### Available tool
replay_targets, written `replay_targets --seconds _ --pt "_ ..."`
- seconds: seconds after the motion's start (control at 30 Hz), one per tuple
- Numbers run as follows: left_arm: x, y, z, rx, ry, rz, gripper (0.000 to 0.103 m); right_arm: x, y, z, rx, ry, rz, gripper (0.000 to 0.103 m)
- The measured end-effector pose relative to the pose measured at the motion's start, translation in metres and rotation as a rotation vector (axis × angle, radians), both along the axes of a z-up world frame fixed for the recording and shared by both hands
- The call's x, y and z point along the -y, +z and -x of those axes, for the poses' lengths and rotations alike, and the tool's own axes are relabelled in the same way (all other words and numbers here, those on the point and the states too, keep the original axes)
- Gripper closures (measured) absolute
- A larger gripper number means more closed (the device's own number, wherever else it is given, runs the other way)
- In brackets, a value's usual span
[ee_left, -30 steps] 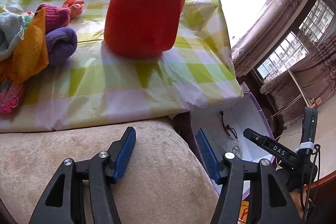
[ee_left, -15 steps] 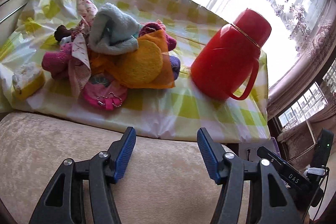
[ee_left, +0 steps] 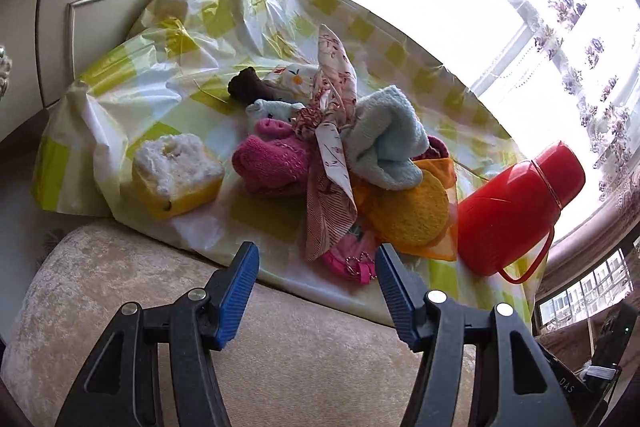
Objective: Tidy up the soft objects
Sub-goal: 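Move both open tools back over the pile of soft items, then grasp the pink knit item with the left tool while the right tool grasps the light blue towel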
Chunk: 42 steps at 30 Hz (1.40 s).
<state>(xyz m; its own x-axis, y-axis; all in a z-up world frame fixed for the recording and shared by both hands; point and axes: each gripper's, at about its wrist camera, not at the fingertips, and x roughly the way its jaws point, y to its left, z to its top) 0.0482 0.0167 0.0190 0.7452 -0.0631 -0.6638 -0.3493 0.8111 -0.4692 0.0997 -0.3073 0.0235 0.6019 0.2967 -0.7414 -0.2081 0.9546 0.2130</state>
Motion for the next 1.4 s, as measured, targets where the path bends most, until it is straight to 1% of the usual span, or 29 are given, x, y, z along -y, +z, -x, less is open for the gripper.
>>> replay_targets --seconds 0.17,0.3,0.43,0.5,0.57,0.67,0.8,1.03,1.17,1.2,1.23,1.27,1.3,1.37,1.4 --pt "-0.034 -0.006 0.006 0.0 0.101 0.034 0.042 -0.031 0.006 -0.007 0.018 0.055 0.008 0.014" --pt "-0.049 -0.007 0.004 0.006 0.14 0.038 0.042 -0.058 0.011 -0.014 0.037 0.1 0.009 0.014" --pt "-0.053 -0.008 -0.005 0.031 0.114 0.051 0.042 -0.09 0.023 -0.021 0.086 0.162 0.02 0.014" --pt "-0.054 -0.008 -0.01 0.05 0.094 0.071 0.048 -0.108 0.03 -0.026 0.122 0.197 0.039 0.014" --pt "-0.053 -0.009 -0.014 0.058 0.079 0.084 0.05 -0.128 0.036 -0.031 0.156 0.231 0.063 0.014" --pt "-0.054 -0.013 -0.021 0.064 0.069 0.112 0.05 -0.155 0.043 -0.045 0.172 0.283 0.066 0.014" --pt "-0.057 -0.018 -0.024 0.07 0.06 0.151 0.05 -0.188 0.048 -0.063 0.188 0.323 0.082 0.014" --pt "-0.062 -0.023 -0.038 0.079 0.037 0.2 0.05 -0.234 0.033 -0.105 0.16 0.344 0.143 0.014" --pt "-0.064 -0.028 -0.049 0.063 0.033 0.223 0.05 -0.246 0.021 -0.121 0.142 0.354 0.175 0.014" --pt "-0.065 -0.029 -0.052 0.061 0.035 0.227 0.05 -0.247 0.016 -0.124 0.133 0.355 0.188 0.016" --pt "-0.065 -0.029 -0.054 0.058 0.034 0.23 0.05 -0.247 0.013 -0.127 0.121 0.353 0.189 0.03" --pt "-0.065 -0.03 -0.057 0.051 0.035 0.23 0.05 -0.245 0.01 -0.129 0.103 0.355 0.179 0.052" --pt "-0.065 -0.031 -0.06 0.042 0.036 0.229 0.05 -0.242 0.006 -0.13 0.086 0.356 0.168 0.058" --pt "-0.065 -0.033 -0.065 0.021 0.045 0.225 0.05 -0.235 0.004 -0.129 0.079 0.352 0.15 0.07" --pt "-0.065 -0.034 -0.067 0.015 0.051 0.224 0.05 -0.231 0.003 -0.126 0.084 0.352 0.142 0.072"
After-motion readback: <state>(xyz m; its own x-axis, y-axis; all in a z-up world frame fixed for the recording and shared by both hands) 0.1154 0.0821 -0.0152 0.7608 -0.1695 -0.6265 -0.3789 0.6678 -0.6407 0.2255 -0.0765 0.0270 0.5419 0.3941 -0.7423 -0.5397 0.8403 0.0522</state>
